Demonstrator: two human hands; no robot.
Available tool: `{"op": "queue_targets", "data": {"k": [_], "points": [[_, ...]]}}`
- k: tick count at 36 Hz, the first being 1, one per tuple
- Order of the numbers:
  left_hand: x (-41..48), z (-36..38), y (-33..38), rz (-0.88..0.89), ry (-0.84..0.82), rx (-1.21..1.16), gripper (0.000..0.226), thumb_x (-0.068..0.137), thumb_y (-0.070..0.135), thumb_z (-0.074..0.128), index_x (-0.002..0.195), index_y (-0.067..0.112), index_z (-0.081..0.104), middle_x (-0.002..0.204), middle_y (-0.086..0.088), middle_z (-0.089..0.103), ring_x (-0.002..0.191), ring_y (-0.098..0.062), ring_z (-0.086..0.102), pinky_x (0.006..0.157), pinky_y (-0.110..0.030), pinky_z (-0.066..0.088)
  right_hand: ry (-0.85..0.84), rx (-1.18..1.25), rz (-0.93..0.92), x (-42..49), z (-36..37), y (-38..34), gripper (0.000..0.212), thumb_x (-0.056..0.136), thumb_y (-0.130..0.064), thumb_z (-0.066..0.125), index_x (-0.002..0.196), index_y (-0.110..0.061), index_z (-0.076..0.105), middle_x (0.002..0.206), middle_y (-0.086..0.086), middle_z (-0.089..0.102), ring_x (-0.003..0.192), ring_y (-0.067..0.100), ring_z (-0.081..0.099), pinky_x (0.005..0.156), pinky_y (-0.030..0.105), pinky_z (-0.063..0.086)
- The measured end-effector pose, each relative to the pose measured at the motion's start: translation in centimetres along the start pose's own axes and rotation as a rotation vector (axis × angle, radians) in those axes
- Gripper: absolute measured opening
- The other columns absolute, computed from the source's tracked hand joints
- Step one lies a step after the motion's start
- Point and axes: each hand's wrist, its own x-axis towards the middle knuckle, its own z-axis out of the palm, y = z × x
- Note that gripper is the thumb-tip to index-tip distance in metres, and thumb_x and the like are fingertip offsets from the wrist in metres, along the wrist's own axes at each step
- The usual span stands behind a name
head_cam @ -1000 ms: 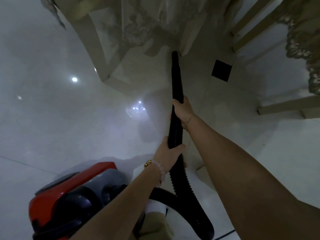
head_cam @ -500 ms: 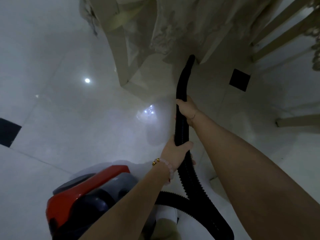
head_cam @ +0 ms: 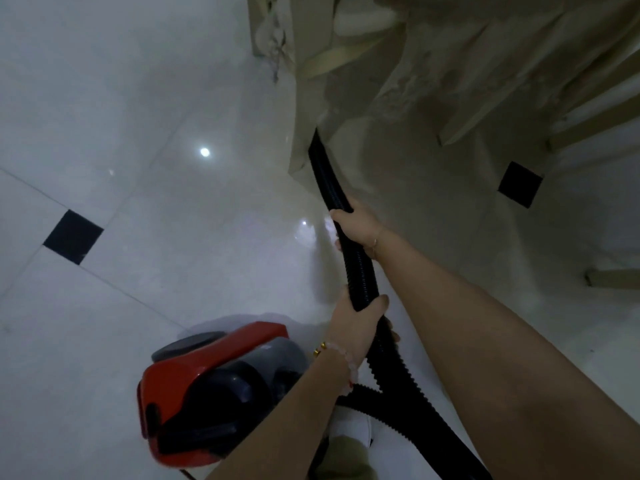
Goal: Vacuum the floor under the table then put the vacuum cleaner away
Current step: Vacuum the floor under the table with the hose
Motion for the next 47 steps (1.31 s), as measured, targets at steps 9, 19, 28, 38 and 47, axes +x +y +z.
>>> {"op": "queue_targets", "data": {"k": [9,19,28,38,47], "points": [[2.0,-1.1,1.6,0.009,-0.046,0.042,0.022,0.089,0.015,0.058,0.108,0.015,0.047,0.068,-0.012,0.054,0.049,-0.021,0.057,0.051,-0.030,0.053,0.178,0.045,-0.038,2.6,-0.5,-0.5,0.035,0.096,-0.018,0.044,0.130,-0.012,0.044,0.076,0.007,0.050,0.052,0.019,0.048,0.045,0.028,0.048],[6.4,-1.5,6.5,0.002,-0.132,0.252,0.021,0.086,0.010,0.058,0.105,0.009,0.049,0.073,-0.011,0.050,0.040,-0.014,0.055,0.043,-0.025,0.052,0.087,0.167,0.040,3.9,-4.1,-0.6,0.042,0.088,-0.018,0.062,0.124,-0.013,0.043,0.083,0.008,0.058,0.067,0.021,0.061,0.062,0.034,0.052],[8.3,-0.6,7.5,0.073,0.016,0.413,0.043,0.078,0.015,0.067,0.115,0.010,0.045,0.094,-0.010,0.054,0.085,-0.026,0.056,0.077,-0.039,0.053,0.105,0.343,-0.056,3.8,-4.1,-2.2,0.007,0.096,-0.015,0.054,0.090,-0.014,0.050,0.078,0.007,0.052,0.063,0.019,0.054,0.047,0.024,0.053],[6.5,-0.2,7.5,0.026,0.058,0.254,0.033,0.077,0.013,0.072,0.099,0.009,0.047,0.099,-0.010,0.054,0.093,-0.026,0.059,0.082,-0.037,0.054,-0.065,0.297,-0.014,3.0,-4.0,-2.5,0.024,0.094,-0.005,0.052,0.115,-0.016,0.052,0.094,0.007,0.057,0.091,0.024,0.056,0.069,0.033,0.052],[1.1,-0.1,4.1,-0.059,-0.084,-0.164,0.029,0.086,0.010,0.065,0.104,0.020,0.045,0.089,-0.011,0.054,0.067,-0.020,0.061,0.084,-0.047,0.056,-0.099,0.239,-0.003,0.4,-1.6,-1.8,0.039,0.096,-0.004,0.047,0.134,-0.014,0.045,0.089,0.006,0.055,0.075,0.020,0.055,0.056,0.026,0.052]]}}
